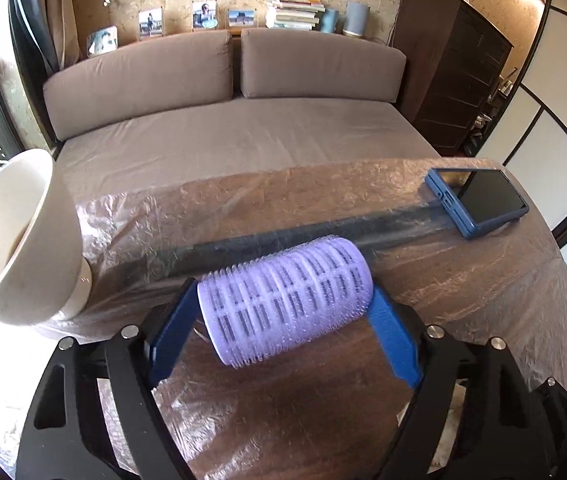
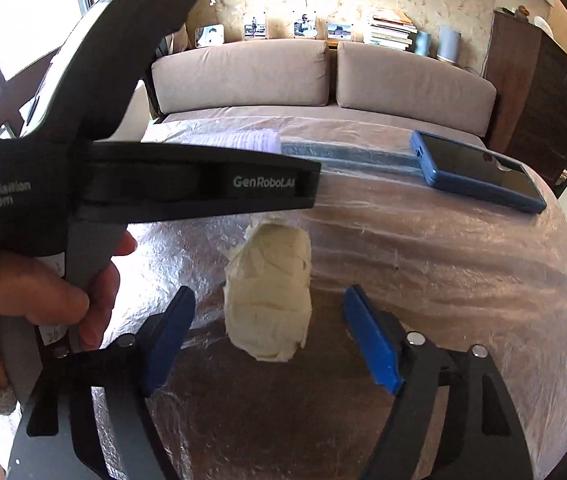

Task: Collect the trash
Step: 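Grasp the large purple hair roller with the left tool while the right tool grasps the tissue ball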

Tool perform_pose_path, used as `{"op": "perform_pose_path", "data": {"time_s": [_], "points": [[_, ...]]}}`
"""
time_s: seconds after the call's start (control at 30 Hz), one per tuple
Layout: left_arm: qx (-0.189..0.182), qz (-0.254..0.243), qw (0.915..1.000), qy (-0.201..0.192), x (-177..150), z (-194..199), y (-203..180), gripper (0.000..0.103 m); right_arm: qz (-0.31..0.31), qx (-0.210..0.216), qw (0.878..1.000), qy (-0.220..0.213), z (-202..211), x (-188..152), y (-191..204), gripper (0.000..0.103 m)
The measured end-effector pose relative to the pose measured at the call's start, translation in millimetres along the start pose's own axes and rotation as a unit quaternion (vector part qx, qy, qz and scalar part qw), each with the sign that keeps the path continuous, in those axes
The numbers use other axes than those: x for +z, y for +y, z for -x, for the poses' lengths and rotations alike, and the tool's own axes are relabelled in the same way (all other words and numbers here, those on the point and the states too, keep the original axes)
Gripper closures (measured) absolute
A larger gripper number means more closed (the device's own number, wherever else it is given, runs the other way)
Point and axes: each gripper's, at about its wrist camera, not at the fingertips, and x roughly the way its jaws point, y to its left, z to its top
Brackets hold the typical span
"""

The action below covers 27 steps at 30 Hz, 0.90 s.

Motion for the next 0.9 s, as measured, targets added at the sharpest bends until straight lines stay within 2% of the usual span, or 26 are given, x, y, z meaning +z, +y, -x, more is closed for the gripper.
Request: {"op": "perform_pose_path", "data": {"time_s": [0.1, 0.17, 0.23, 0.37, 0.47, 0.53, 0.9], "points": [[-0.003, -0.002, 1.0000, -0.004, 0, 0, -1, 0.023, 0.003, -0.001, 1.000, -0.003, -2, 3, -1, 0.042], [-0.004, -0.006, 0.9999, -0.008, -1, 1, -3, 0.023, 0.008, -0.004, 1.000, -0.005, -1, 3, 1, 0.056], [-0.004, -0.011, 0.9999, -0.013, -2, 3, -5, 0.023, 0.009, 0.001, 1.000, -0.007, 1, 2, 0, 0.064], [-0.008, -0.013, 0.9997, -0.022, -2, 8, -7, 0.024, -0.009, 0.016, 1.000, -0.015, 7, 1, -7, 0.073], [-0.009, -0.009, 0.9996, -0.027, -2, 12, -6, 0.024, -0.025, 0.027, 0.999, -0.016, 11, 0, -12, 0.074], [-0.010, -0.006, 0.9995, -0.028, -3, 14, -5, 0.024, -0.030, 0.030, 0.999, -0.015, 12, -2, -15, 0.078], [-0.014, 0.006, 0.9993, -0.035, -10, 28, 3, 0.023, -0.043, 0.047, 0.998, -0.014, 18, -11, -19, 0.082]]}}
